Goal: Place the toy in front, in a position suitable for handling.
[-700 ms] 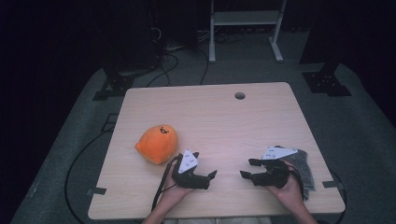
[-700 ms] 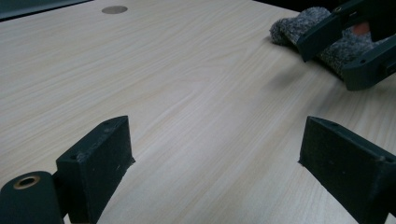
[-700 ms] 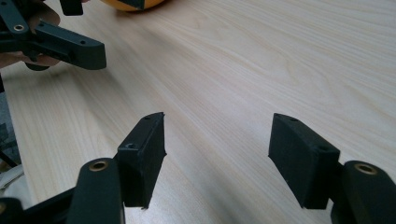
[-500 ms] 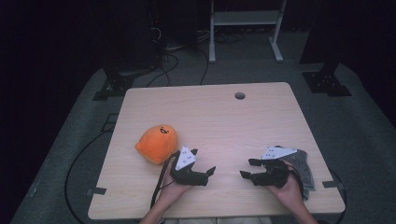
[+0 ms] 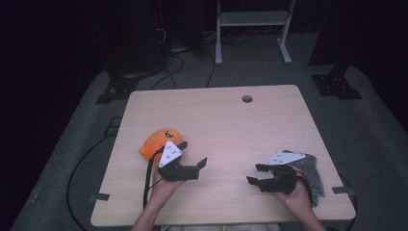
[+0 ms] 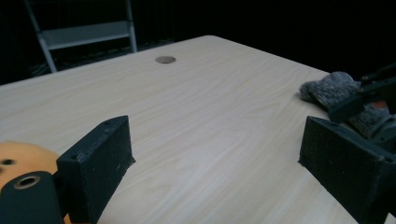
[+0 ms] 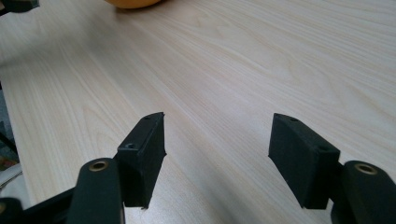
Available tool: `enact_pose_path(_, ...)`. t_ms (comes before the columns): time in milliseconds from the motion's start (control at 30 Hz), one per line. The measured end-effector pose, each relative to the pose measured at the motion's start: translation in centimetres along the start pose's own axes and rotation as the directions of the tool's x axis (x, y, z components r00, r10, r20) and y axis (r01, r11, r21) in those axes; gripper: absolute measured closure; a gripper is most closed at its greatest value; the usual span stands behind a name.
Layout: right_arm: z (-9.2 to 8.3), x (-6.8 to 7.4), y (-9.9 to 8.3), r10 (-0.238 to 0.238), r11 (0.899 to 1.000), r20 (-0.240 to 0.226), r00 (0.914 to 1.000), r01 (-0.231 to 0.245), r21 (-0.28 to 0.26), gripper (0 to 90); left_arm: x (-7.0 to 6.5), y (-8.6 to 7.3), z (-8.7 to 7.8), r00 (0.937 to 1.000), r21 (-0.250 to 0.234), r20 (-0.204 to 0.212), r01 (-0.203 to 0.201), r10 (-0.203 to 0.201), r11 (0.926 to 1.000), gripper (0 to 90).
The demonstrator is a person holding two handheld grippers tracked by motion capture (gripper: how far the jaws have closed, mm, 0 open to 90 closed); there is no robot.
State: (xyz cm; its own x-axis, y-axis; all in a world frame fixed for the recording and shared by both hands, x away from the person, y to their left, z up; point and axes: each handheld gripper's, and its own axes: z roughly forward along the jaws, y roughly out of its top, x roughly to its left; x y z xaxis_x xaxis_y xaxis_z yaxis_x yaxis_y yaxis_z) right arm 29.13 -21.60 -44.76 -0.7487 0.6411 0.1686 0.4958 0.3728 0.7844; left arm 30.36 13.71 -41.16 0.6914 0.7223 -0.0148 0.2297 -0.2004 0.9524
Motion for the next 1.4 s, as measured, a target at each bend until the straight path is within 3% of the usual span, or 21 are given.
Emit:
enact_pose_path(533, 0.2, 0.0, 0.0, -0.002, 1.000, -0.001, 1.0000, 0.002, 0.008, 34.9, 2.8, 1.0, -2.5, 0.9958, -0.060, -0.091, 0.004, -0.010, 0.9982, 8.8)
enact_pose_path(600, 0.1, 0.0, 0.0, -0.003, 1.000, 0.000, 1.0000, 0.003, 0.005, 34.8, 3.5, 1.0, -3.0, 0.9939, -0.071, -0.107, 0.019, -0.027, 0.9973, 8.8)
enact_pose_path(700, 0.1, 0.0, 0.0, 0.002, 1.000, 0.004, 1.0000, -0.002, 0.004, 34.8, 4.3, 1.0, -3.6, 0.9902, -0.081, -0.132, 0.034, -0.045, 0.9961, 8.8)
enact_pose_path(900, 0.1, -0.3, 0.0, 0.008, 1.000, 0.004, 1.0000, -0.008, 0.001, 34.9, 5.5, 0.8, -4.3, 0.9825, -0.079, -0.182, 0.025, -0.040, 0.9965, 8.8)
enact_pose_path(1000, 0.1, -0.3, -0.1, 0.009, 1.000, 0.003, 1.0000, -0.009, 0.006, 34.9, 6.2, 0.4, -4.6, 0.9760, -0.073, -0.214, 0.028, -0.043, 0.9969, 8.8)
enact_pose_path(1100, 0.1, -0.2, -0.1, 0.008, 1.000, 0.004, 1.0000, -0.008, 0.002, 34.9, 6.9, -0.2, -4.7, 0.9653, -0.041, -0.260, 0.016, -0.026, 0.9990, 8.7)
enact_pose_path(1400, 0.2, -0.3, -0.1, 0.012, 1.000, 0.000, 0.9999, -0.012, 0.007, 34.9, 8.0, -1.7, -4.3, 0.9572, 0.015, -0.289, 0.022, -0.017, 0.9996, 8.7)
